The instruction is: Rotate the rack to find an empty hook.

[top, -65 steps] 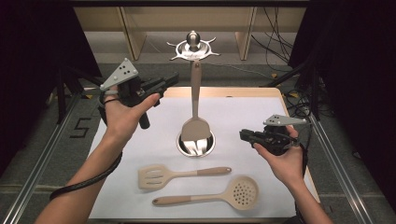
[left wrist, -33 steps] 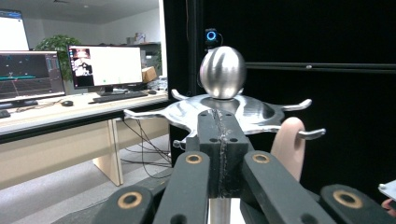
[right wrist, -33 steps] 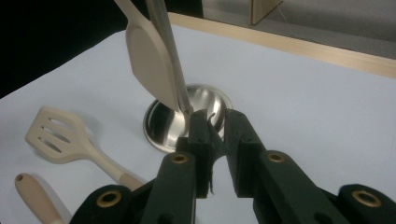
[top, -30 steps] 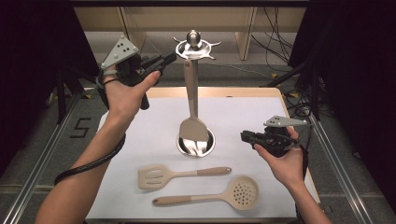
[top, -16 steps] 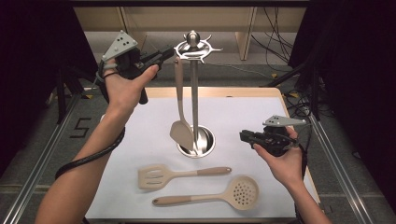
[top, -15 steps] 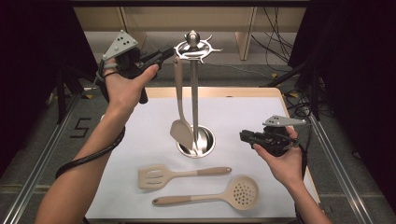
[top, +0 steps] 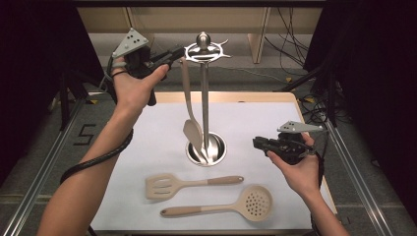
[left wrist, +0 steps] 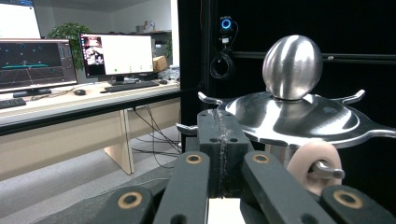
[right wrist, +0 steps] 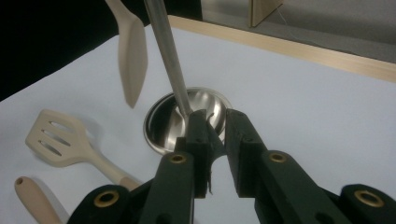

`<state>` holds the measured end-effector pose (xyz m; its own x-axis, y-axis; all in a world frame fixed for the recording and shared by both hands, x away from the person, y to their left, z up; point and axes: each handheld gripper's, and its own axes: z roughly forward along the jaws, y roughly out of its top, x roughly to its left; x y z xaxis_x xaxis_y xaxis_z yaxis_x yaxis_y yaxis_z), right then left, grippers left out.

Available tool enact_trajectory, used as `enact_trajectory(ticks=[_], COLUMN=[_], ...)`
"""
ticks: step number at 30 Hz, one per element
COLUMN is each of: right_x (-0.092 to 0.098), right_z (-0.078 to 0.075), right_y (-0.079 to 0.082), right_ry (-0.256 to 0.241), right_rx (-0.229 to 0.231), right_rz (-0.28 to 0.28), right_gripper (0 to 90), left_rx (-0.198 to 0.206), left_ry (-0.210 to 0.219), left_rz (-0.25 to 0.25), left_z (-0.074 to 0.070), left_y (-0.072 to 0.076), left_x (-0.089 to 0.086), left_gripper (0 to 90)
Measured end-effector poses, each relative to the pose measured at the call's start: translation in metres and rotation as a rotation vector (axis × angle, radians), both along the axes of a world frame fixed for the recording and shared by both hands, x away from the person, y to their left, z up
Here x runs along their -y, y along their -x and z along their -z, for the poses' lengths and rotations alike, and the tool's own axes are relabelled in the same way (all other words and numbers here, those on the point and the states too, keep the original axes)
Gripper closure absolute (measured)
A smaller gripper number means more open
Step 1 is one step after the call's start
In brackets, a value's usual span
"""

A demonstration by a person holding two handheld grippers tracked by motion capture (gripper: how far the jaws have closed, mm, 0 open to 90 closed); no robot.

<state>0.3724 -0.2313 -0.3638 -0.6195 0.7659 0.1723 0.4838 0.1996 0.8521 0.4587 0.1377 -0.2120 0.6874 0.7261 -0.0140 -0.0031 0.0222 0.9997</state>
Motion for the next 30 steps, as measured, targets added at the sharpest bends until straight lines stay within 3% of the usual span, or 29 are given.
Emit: enact_trajectory(ticks=[2,8,9,10,11,12,14,16,19,20,21,22,24,25,30], right_x=[0.002,0.003,0.001,0.001,0.001,0.002,0.007,0.006,0.007,0.009,0.009,0.008,0.010,0.009,0.011], right_z=[-0.001,-0.001,0.001,-0.001,-0.001,0.000,-0.002,-0.002,-0.002,-0.001,-0.001,0.000,-0.001,-0.002,0.000], right_y=[-0.001,-0.001,0.000,0.000,0.001,0.000,-0.001,0.001,0.002,-0.001,-0.001,-0.002,-0.001,0.001,-0.001], right_ry=[0.017,0.033,0.002,0.006,-0.002,0.001,0.040,0.027,0.027,0.037,0.042,0.012,0.033,0.014,0.013], right_rx=[-0.004,0.006,0.016,0.000,-0.012,0.008,0.006,-0.027,-0.042,0.010,0.004,-0.003,0.007,-0.031,-0.027], right_rz=[-0.023,-0.018,0.002,0.003,0.007,-0.003,-0.019,-0.006,0.000,-0.001,-0.002,-0.006,0.009,0.012,0.013], right_gripper=[80.8,80.4,80.0,79.7,79.2,78.6,77.3,76.2,75.4,75.4,75.4,75.3,75.3,75.3,75.2], left_rx=[-0.001,0.009,0.013,0.011,0.017,0.024,0.030,0.033,0.024,0.022,0.020,0.017,0.009,0.003,-0.037], left_ry=[-0.003,-0.007,-0.003,-0.001,-0.001,-0.001,-0.002,-0.009,-0.025,-0.036,-0.049,-0.055,-0.074,-0.083,-0.101], left_rz=[-0.001,-0.012,-0.015,-0.015,-0.021,-0.026,-0.040,-0.048,-0.047,-0.046,-0.041,-0.035,-0.025,-0.023,-0.006], left_z=[0.000,0.000,0.001,0.001,0.002,0.002,0.004,0.007,0.014,0.017,0.020,0.024,0.031,0.035,0.055], left_y=[-0.001,0.000,0.001,0.003,0.005,0.008,0.014,0.021,0.032,0.036,0.040,0.043,0.050,0.054,0.064], left_x=[0.000,-0.002,-0.003,-0.005,-0.007,-0.010,-0.016,-0.023,-0.032,-0.034,-0.037,-0.039,-0.042,-0.043,-0.049], left_gripper=[89.2,89.1,88.9,88.1,85.9,84.3,79.4,74.7,71.2,71.2,71.0,71.0,71.2,71.6,73.1])
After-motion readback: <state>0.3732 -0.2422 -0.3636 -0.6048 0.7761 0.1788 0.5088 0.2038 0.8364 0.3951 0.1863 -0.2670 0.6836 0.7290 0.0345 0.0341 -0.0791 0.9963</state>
